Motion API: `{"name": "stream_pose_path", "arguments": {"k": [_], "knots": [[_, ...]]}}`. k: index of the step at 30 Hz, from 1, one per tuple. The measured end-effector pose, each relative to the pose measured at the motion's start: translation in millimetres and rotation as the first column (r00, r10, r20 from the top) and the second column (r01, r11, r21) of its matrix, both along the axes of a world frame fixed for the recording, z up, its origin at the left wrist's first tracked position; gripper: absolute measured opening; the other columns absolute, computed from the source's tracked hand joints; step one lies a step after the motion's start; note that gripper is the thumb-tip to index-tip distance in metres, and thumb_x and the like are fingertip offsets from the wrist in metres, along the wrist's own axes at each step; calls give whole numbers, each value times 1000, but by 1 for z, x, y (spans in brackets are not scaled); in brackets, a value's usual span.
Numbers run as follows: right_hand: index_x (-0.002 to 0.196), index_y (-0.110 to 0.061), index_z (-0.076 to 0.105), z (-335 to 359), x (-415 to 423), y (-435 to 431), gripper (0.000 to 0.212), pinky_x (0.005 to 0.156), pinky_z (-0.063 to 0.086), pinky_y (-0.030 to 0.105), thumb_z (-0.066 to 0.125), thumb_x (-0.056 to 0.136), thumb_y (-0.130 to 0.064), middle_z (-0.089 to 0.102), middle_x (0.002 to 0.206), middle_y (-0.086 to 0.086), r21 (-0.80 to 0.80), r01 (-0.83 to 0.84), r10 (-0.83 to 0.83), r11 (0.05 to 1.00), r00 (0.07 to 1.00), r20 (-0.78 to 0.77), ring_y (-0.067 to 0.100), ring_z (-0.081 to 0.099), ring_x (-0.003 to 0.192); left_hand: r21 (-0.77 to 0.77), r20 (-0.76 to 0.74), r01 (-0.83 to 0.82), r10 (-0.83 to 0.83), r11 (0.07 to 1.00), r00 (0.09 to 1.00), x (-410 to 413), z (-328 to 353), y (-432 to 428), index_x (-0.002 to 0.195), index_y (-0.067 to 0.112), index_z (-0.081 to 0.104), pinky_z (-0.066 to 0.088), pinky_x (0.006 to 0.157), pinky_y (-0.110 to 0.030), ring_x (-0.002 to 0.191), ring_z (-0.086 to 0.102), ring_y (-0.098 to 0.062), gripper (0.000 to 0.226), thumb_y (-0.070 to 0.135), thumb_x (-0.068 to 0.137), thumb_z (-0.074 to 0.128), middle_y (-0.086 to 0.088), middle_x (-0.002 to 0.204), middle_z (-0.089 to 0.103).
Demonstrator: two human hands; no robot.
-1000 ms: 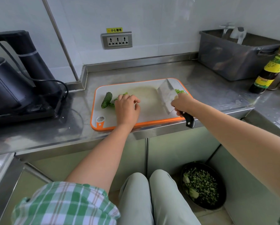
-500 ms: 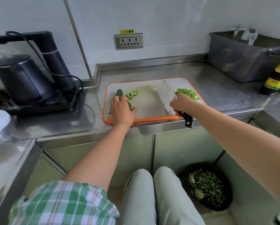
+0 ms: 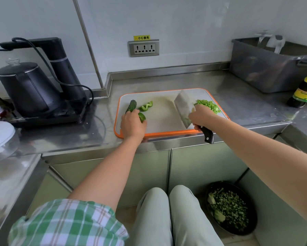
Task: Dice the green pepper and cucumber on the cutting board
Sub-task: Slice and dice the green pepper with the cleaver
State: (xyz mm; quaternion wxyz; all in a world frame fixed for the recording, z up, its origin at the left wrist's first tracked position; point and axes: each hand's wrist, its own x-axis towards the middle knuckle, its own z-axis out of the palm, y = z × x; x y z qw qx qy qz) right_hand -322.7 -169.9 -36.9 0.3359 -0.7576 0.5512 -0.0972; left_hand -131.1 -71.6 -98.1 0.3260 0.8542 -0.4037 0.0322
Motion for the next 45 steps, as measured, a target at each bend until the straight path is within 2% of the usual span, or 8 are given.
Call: {"name": "stream_pose_path", "arguments": {"k": [7, 14, 17, 20, 25, 31, 38, 45], "knots": [[109, -5, 47, -3, -7, -6, 18, 41, 41, 24, 39, 93, -9, 53, 66, 10, -4, 37, -36, 999, 987, 154, 20, 52, 44, -207, -144, -18, -12, 978, 990, -17, 4, -5, 115, 11, 66, 43, 78, -32, 93, 63, -31, 34, 14, 82, 64, -12, 99, 70], [87, 2, 49, -8, -3, -3, 10, 50, 43, 30, 40, 89, -1, 55, 63, 13, 16, -13, 12, 1000, 999, 31, 24, 51, 49, -322, -274, -80, -12, 943, 962, -30, 9, -19, 110, 13, 68, 40, 73, -26, 90, 61, -25, 24, 16, 88, 58, -9, 100, 69], [77, 1, 45, -1, -1, -2, 15, 45, 42, 27, 37, 90, 2, 53, 58, 15, 15, -42, 43, 999, 998, -35, 24, 50, 44, -433, -445, -88, -127, 897, 887, -33, 9, -24, 104, 12, 70, 42, 76, -16, 88, 61, -19, 22, 10, 89, 54, -3, 101, 70], [91, 3, 45, 8, 8, 2, 12, 42, 39, 25, 33, 90, 6, 52, 59, 15, -30, -89, 85, 996, 990, -113, 24, 51, 45, -560, -553, -121, -262, 820, 791, -39, 13, -33, 92, 19, 72, 52, 76, -30, 77, 65, -23, 27, 8, 87, 48, -1, 87, 71], [101, 3, 47, 11, 12, 6, 17, 38, 38, 24, 34, 90, 5, 51, 59, 15, -64, -124, 113, 990, 982, -155, 22, 50, 42, -453, -680, -88, -281, 887, 677, -49, 11, -45, 101, 16, 70, 42, 62, -25, 56, 50, -11, 31, 3, 93, 43, 0, 65, 56], [98, 4, 46, 10, 12, 6, 14, 40, 40, 28, 34, 91, 5, 51, 61, 16, -72, -133, 122, 988, 982, -146, 24, 50, 45, -70, -193, 203, -213, 977, 958, -47, 7, -41, 70, 11, 52, 26, 52, -31, 57, 43, -19, 34, 35, 94, 56, -2, 62, 49], [99, 2, 45, 8, 9, 4, 17, 41, 41, 28, 34, 87, 7, 51, 64, 16, -62, -125, 117, 990, 987, -108, 24, 50, 44, 106, 130, 38, -52, 994, 990, -43, 13, -29, 59, 15, 53, 30, 52, -28, 66, 55, -30, 46, 44, 93, 50, -4, 60, 51], [87, 0, 44, 9, 11, 6, 11, 39, 40, 26, 36, 88, 6, 50, 62, 15, -105, -141, 126, 985, 983, -131, 23, 50, 43, 147, 123, 68, -87, 987, 989, -42, 10, -29, 110, 9, 53, 42, 67, -34, 98, 62, -36, 44, 43, 85, 64, -13, 102, 67]]}}
